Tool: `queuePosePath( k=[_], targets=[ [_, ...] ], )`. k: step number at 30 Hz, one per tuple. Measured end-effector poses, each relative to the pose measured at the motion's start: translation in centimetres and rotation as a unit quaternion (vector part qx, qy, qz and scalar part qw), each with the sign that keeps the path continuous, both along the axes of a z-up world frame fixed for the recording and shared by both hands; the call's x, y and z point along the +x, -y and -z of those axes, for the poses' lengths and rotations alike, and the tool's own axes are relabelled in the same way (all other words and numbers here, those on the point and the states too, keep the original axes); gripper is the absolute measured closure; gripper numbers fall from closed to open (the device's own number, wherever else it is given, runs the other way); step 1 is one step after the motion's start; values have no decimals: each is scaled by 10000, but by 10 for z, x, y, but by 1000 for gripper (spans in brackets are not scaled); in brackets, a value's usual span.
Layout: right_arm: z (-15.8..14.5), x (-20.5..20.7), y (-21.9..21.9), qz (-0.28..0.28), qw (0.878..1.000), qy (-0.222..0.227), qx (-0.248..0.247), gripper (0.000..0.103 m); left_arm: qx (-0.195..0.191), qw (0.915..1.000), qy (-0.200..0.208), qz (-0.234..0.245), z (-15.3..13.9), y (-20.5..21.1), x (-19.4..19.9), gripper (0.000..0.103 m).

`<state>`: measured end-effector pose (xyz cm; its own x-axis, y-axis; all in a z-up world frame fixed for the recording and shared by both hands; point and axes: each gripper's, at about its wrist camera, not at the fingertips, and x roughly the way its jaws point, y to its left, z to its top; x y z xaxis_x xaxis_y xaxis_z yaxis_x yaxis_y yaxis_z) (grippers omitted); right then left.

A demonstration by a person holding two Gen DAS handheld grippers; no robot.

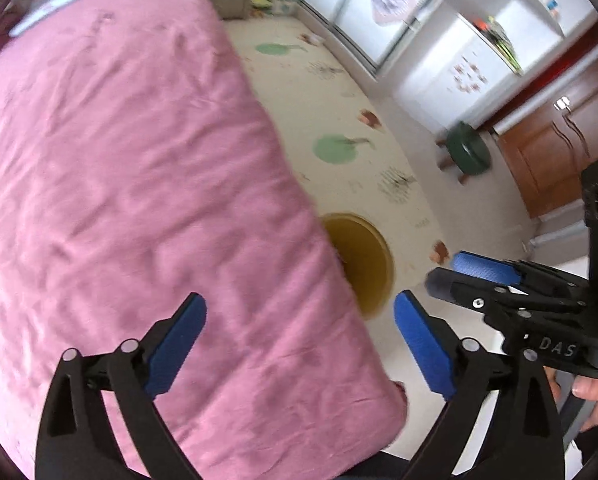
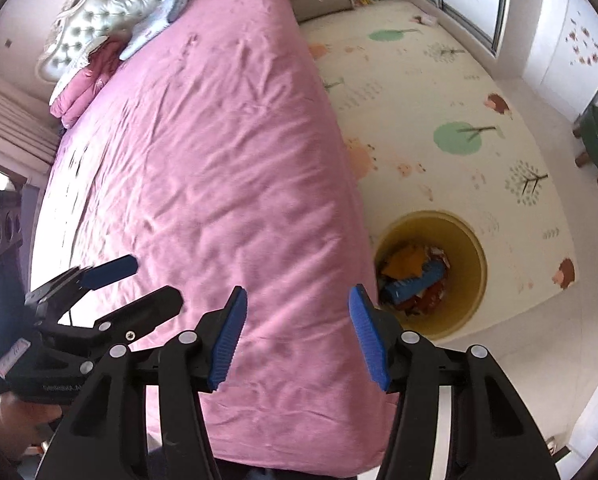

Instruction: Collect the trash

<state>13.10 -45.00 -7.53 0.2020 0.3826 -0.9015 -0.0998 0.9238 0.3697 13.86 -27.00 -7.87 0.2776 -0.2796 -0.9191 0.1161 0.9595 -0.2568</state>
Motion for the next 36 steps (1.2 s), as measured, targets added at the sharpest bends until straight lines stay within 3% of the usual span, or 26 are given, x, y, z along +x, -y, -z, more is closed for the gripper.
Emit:
queuePosePath(
  k=[6,9,18,26,34,36],
  targets=[
    [-14,-11,-51,-357,9993,89,-10,41,128,9966,-2,-817,-7,-53,-30,4],
    [-23,-17,-70,-535,9984,161,41,33,175,9928,-61,-1184,-9,-78,-45,4],
    [-39,-26,-111,-951,9944,408,-188,27,497,9836,36,-1734,-24,-118,-75,4],
    [-57,-26,-133,-1131,9908,701,-266,21,715,9776,250,-1964,-42,-143,-89,4],
    [-68,-24,-148,-1162,9881,943,-362,17,555,9762,541,-2025,-57,-159,-95,4],
    [-69,-24,-150,-1163,9876,984,-391,17,708,9744,606,-2045,-60,-159,-94,4]
  ],
)
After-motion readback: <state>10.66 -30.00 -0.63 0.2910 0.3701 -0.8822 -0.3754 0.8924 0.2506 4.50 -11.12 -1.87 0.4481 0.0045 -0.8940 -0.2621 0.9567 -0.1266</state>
